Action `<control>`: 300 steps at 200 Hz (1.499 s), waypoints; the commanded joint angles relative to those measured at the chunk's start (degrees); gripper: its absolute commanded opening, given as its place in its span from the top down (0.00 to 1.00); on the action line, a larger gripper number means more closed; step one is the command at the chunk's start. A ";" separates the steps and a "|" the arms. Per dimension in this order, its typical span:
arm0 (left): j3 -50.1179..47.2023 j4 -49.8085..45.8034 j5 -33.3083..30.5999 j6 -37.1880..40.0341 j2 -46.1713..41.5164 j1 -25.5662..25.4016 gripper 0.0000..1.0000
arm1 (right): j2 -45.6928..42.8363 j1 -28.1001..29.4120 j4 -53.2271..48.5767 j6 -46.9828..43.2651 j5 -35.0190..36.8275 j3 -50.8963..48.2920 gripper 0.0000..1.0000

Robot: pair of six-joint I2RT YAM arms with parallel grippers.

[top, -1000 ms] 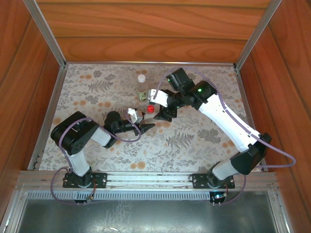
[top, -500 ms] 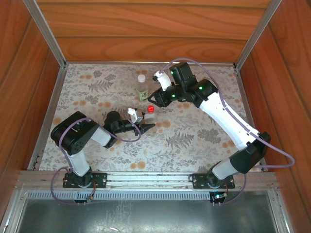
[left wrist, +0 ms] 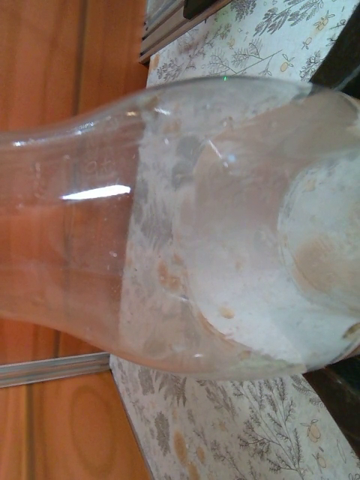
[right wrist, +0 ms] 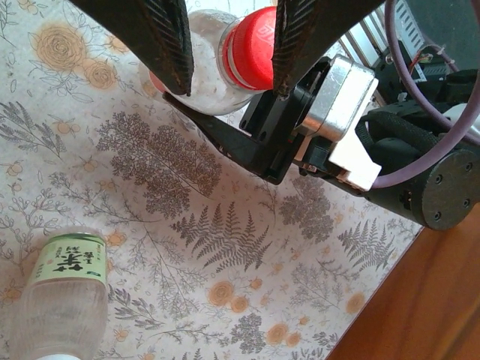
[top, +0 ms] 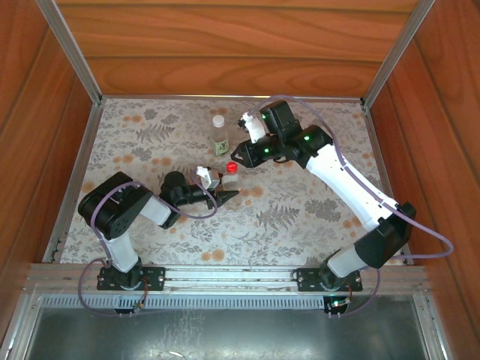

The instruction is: Screw on the bottle caps

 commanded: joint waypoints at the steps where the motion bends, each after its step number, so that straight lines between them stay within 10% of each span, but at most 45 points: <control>1: -2.34 -11.75 -0.52 -0.54 3.21 0.90 0.43 | 0.09 -0.20 -0.94 -0.54 -2.06 -0.38 0.65; 300: -1.97 -11.74 -0.25 -0.72 3.38 1.03 0.44 | 2.00 -0.16 -4.22 -1.98 -6.65 -0.93 0.77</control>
